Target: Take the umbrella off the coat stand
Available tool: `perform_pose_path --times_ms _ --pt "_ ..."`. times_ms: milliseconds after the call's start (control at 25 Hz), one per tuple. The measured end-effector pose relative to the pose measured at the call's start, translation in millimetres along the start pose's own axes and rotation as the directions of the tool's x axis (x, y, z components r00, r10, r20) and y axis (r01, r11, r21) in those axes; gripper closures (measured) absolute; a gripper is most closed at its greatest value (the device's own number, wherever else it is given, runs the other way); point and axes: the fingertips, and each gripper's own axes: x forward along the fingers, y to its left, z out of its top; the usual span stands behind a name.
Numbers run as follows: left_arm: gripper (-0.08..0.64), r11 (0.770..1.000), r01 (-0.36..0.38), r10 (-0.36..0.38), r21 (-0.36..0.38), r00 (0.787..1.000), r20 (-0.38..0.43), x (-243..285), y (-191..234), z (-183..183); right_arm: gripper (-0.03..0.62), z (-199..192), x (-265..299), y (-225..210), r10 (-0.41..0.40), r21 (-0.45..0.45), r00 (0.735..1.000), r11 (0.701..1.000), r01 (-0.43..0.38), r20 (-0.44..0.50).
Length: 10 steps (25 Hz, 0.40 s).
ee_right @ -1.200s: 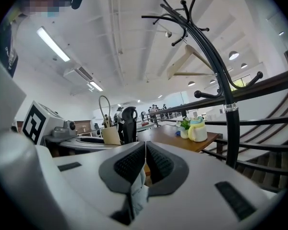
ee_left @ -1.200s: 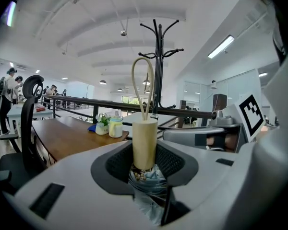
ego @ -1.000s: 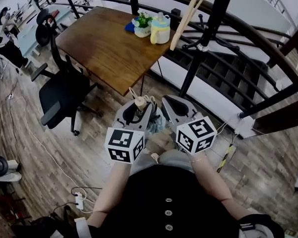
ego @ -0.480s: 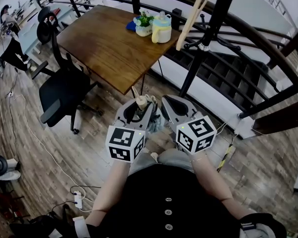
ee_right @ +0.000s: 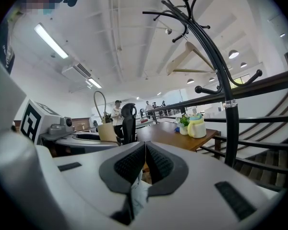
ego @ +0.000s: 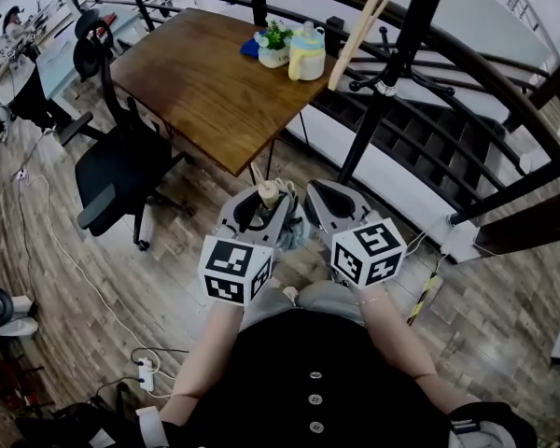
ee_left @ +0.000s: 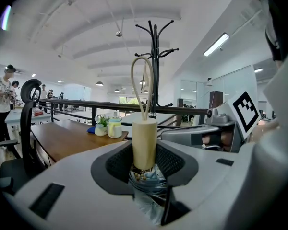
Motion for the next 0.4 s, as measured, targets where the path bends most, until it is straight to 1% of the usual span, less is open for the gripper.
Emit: perform_pose_path --times_ms 160,400 --pt "0.414 1.0 -0.006 0.006 0.013 1.0 -0.008 -2.8 0.1 -4.0 0.563 -4.9 -0.6 2.8 0.002 -0.004 1.0 1.0 -0.002 -0.01" --pt "0.414 1.0 0.003 -0.003 0.004 1.0 -0.007 -10.3 -1.2 -9.7 0.563 -5.8 -2.1 9.9 0.003 -0.029 1.0 1.0 -0.003 -0.011"
